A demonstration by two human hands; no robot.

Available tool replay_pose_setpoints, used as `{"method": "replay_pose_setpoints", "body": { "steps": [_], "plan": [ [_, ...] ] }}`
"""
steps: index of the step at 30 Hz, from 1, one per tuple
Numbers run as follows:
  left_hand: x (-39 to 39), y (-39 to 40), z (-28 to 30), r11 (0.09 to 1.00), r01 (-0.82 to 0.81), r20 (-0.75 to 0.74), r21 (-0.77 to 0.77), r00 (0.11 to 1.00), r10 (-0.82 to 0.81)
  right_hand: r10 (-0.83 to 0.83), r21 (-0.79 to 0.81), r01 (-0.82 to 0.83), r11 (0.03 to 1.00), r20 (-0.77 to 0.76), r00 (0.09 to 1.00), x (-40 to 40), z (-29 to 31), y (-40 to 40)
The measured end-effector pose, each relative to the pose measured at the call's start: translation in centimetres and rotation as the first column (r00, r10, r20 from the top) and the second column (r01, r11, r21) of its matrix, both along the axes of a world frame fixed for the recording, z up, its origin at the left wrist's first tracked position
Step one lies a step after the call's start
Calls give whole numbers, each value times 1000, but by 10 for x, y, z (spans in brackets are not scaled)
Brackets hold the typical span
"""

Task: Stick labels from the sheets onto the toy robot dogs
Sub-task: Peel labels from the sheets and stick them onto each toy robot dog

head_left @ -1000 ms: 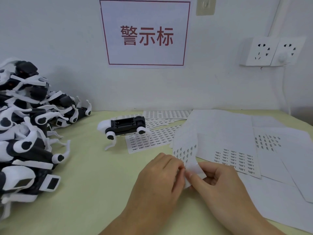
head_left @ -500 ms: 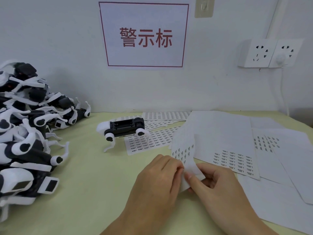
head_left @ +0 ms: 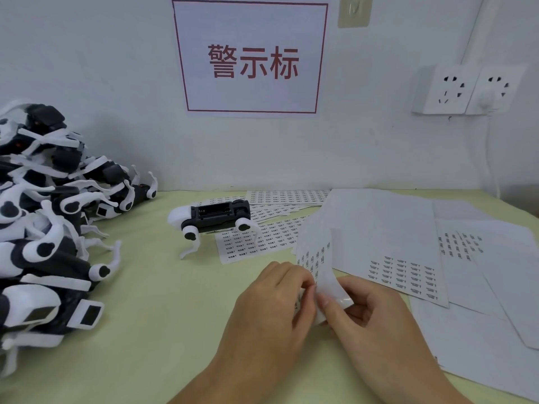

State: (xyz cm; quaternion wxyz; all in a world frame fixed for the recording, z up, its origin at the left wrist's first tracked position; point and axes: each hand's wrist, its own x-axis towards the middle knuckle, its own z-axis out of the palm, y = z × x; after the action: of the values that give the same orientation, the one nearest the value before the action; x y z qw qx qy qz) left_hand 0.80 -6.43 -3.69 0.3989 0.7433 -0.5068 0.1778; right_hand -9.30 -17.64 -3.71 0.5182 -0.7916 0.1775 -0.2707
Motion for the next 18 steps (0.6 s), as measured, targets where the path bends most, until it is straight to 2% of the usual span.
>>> {"method": "replay_pose_setpoints", "body": {
  "steps": [9, 13, 18],
  "plan": [
    [0, 0, 0, 1000, -5, -33, -1, 999, 5, 5, 17, -5, 1000, 5, 1000, -2, -1, -2],
    [3, 0, 1, 998, -46, -194, -45, 980, 36, -37, 30, 37, 999, -8, 999, -3, 1, 0],
    [13, -2, 2, 967, -206, -469, -150, 876, 114, -183, -22, 182, 983, -19, 983, -4, 2, -4]
  ]
}}
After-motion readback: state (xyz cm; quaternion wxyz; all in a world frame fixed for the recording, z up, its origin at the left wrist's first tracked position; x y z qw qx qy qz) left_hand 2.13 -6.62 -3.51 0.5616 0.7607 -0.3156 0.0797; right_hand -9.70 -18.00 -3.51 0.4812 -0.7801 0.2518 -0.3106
